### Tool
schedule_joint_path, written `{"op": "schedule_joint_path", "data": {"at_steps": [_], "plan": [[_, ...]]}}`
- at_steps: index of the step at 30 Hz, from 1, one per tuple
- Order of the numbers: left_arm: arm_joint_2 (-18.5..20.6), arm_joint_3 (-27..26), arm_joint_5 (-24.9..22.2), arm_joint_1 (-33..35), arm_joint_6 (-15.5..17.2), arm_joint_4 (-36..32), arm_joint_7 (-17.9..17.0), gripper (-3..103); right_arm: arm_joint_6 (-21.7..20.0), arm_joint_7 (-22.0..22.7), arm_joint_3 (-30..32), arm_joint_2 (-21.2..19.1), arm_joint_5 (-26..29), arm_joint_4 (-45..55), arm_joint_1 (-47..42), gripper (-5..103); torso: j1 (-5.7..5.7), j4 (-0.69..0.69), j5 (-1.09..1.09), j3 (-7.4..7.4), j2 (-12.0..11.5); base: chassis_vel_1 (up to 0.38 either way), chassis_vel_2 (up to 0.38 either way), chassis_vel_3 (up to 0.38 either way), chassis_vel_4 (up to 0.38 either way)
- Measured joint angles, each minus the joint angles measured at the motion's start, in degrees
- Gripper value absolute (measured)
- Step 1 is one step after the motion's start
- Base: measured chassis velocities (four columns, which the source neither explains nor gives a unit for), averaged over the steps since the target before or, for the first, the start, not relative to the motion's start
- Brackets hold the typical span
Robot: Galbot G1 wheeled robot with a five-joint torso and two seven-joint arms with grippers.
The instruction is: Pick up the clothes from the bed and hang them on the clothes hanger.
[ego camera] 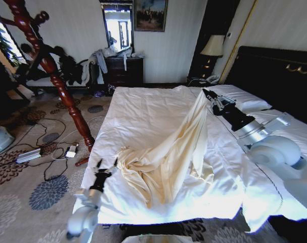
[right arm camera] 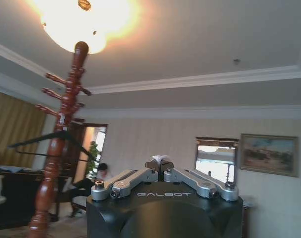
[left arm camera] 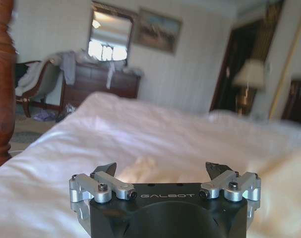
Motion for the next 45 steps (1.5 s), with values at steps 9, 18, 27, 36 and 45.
{"op": "schedule_joint_path", "data": {"at_steps": [9,18,27,36,45], "plan": [[15.4,4.3,-15.2,-12.5,10.1,2.3,-1.3,100,0.4,-1.4,-5.9,-0.5,-1.5,3.2,1.3,0,-0.01,0.00,-0.02,0.01,0.0,0.000,0.000,0.000,0.000],[22.5,12.5,-30.9,-33.5,23.2,7.3,-5.2,100,0.4,-1.3,-5.9,-0.5,-2.3,2.0,1.3,0,0.00,0.04,0.01,0.00,0.0,0.000,0.000,0.000,0.000],[18.5,22.9,-32.5,-40.3,33.8,10.7,-15.6,100,0.4,-1.2,-4.9,-0.1,-3.0,1.6,0.5,0,0.00,0.03,0.00,0.00,0.0,0.000,0.000,0.000,0.000],[14.5,25.5,-30.0,-37.9,33.9,10.8,-16.6,98,0.3,-1.0,-4.9,0.6,-4.2,1.6,-0.2,0,0.00,0.02,0.01,0.00,0.0,0.000,0.000,0.000,0.000],[14.1,25.5,-29.9,-37.2,32.6,11.1,-16.0,68,0.3,-0.8,-5.4,1.4,-5.0,1.0,-0.1,0,0.00,0.02,0.01,0.00,0.0,0.000,0.000,0.000,0.000]]}}
